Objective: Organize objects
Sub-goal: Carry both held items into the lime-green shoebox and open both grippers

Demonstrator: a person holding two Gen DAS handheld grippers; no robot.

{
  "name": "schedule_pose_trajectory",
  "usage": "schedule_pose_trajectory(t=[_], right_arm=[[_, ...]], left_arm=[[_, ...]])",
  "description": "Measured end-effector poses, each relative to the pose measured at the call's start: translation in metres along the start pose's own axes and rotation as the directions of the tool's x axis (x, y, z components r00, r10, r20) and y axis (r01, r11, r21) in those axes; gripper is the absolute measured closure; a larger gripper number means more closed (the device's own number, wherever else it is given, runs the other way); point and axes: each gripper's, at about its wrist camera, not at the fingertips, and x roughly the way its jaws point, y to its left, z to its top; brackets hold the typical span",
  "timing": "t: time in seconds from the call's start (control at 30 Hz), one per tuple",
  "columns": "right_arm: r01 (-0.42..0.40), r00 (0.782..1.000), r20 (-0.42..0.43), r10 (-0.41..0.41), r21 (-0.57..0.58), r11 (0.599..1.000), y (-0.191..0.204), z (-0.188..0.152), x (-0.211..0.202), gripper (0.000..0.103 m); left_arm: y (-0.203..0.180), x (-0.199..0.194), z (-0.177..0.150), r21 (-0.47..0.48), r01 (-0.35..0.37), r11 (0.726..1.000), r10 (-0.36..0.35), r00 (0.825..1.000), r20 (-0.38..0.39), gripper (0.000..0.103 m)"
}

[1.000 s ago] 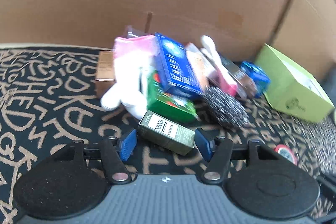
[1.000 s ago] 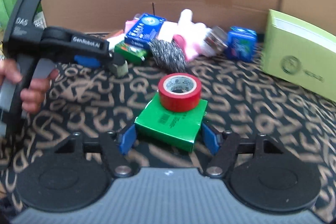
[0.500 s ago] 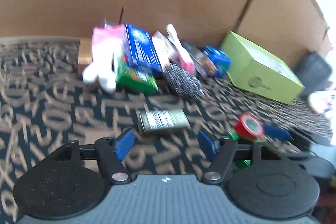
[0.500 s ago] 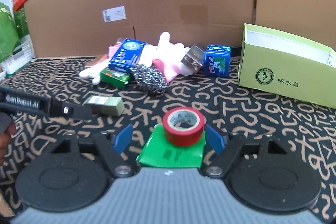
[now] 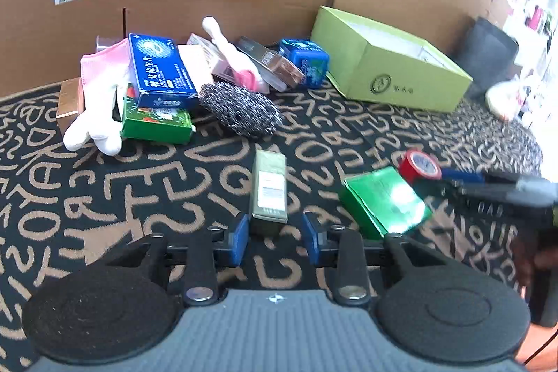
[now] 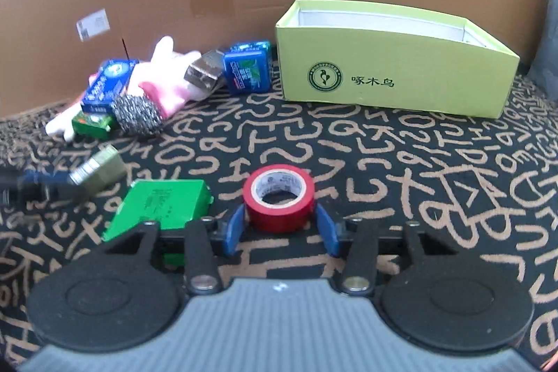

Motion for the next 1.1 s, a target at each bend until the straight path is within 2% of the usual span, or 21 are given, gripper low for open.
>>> schedule_pose_trajectory(t=[0.03, 0.07, 0.1, 0.2, 0.23, 0.27, 0.3, 0.37, 0.43, 0.53, 0.63, 0.73, 0.83, 0.93, 1.1], right_arm=[[-0.003, 1.000, 0.011, 0.003, -0.006, 1.000, 0.001, 0.000, -0.002, 0.048], [0.007, 1.000, 0.024, -0.006, -0.022, 1.000, 0.003, 0.001, -0.003, 0.048], [0.021, 0.999, 0.029, -0.020, -0.040, 0.999, 0.005, 0.002, -0.002, 0.048], [0.030, 0.999, 0.021, -0.029, -0.069, 0.997, 0.010, 0.004, 0.005, 0.048], [0.019, 1.000, 0.015, -0.018, -0.072, 0.997, 0.013, 0.005, 0.008, 0.048], [0.019, 1.000, 0.014, -0.018, -0.079, 0.997, 0.013, 0.004, 0.010, 0.049], [0.030, 0.999, 0.016, -0.029, -0.093, 0.995, 0.015, 0.004, 0.012, 0.053], [0.035, 0.999, 0.015, -0.033, -0.102, 0.994, 0.015, 0.004, 0.016, 0.056], [0.020, 1.000, 0.016, -0.019, -0.093, 0.995, 0.012, 0.005, 0.016, 0.057], [-0.005, 1.000, 0.013, 0.006, -0.083, 0.997, 0.007, 0.005, 0.017, 0.057], [-0.042, 0.999, 0.021, 0.043, -0.059, 0.997, 0.000, 0.009, 0.012, 0.058], [-0.071, 0.994, 0.078, 0.074, -0.045, 0.996, -0.011, 0.021, -0.002, 0.058], [-0.068, 0.986, 0.152, 0.075, -0.052, 0.996, -0.022, 0.045, -0.015, 0.058], [-0.030, 0.973, 0.227, 0.047, -0.077, 0.997, -0.033, 0.071, -0.024, 0.058], [0.071, 0.953, 0.300, -0.034, -0.115, 0.991, -0.055, 0.118, -0.015, 0.058]], left_arm=[[-0.003, 0.001, 0.000, 0.018, -0.019, 1.000, 0.019, 1.000, 0.009, 0.063], [-0.005, 0.003, 0.001, 0.026, -0.039, 0.999, 0.038, 0.999, 0.018, 0.051], [-0.005, 0.006, 0.004, 0.021, -0.061, 0.998, 0.060, 0.998, 0.027, 0.047], [-0.005, 0.013, 0.015, -0.003, -0.065, 0.998, 0.065, 0.997, 0.042, 0.046], [-0.006, 0.017, 0.018, 0.000, -0.054, 0.999, 0.054, 0.998, 0.039, 0.050], [-0.007, 0.018, 0.020, 0.011, -0.044, 0.999, 0.044, 0.999, 0.028, 0.073], [-0.009, 0.024, 0.021, 0.025, -0.045, 0.999, 0.045, 0.999, 0.006, 0.077], [-0.012, 0.032, 0.019, 0.031, -0.054, 0.998, 0.055, 0.998, -0.023, 0.077], [-0.017, 0.036, 0.014, 0.054, -0.088, 0.995, 0.087, 0.996, 0.007, 0.077], [-0.023, 0.039, 0.014, 0.101, -0.112, 0.989, 0.111, 0.994, 0.009, 0.080], [-0.026, 0.032, 0.023, 0.083, -0.066, 0.994, 0.066, 0.998, 0.008, 0.080], [-0.043, 0.017, 0.045, 0.140, -0.048, 0.989, 0.036, 0.996, 0.083, 0.080], [-0.065, 0.009, 0.077, 0.185, 0.017, 0.983, -0.042, 0.990, 0.134, 0.080], [-0.086, 0.018, 0.112, 0.196, 0.087, 0.977, -0.117, 0.982, 0.147, 0.080], [-0.117, 0.061, 0.171, 0.181, 0.093, 0.979, -0.122, 0.981, 0.153, 0.080]])
